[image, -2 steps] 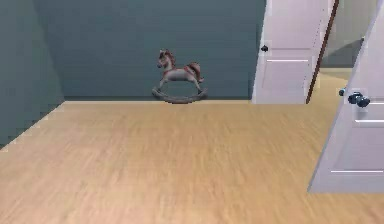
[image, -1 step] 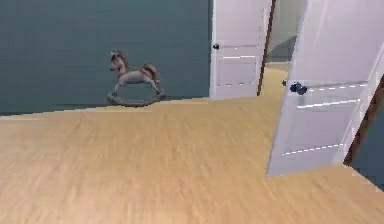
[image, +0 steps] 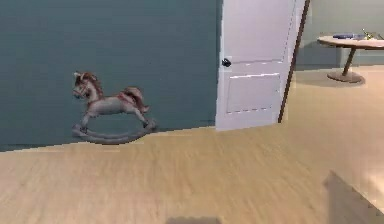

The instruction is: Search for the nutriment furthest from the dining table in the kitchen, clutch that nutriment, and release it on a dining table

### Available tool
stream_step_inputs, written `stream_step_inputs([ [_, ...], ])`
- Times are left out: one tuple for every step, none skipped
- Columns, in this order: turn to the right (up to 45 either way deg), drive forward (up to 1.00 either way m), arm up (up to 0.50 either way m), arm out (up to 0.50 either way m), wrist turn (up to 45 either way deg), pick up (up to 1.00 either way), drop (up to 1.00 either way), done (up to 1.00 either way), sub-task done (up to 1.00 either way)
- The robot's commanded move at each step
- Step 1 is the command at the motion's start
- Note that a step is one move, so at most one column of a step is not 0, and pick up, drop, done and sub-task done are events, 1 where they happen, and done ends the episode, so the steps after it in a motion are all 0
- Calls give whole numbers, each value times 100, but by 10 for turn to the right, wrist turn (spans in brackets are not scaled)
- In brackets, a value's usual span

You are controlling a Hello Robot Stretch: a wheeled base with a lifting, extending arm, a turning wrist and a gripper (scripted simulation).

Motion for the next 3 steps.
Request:
stream_step_inputs([
  [0, 75, 0, 0, 0, 0, 0, 0, 0],
  [300, 0, 0, 0, 0, 0, 0, 0, 0],
  [30, 0, 0, 0, 0, 0, 0, 0, 0],
])
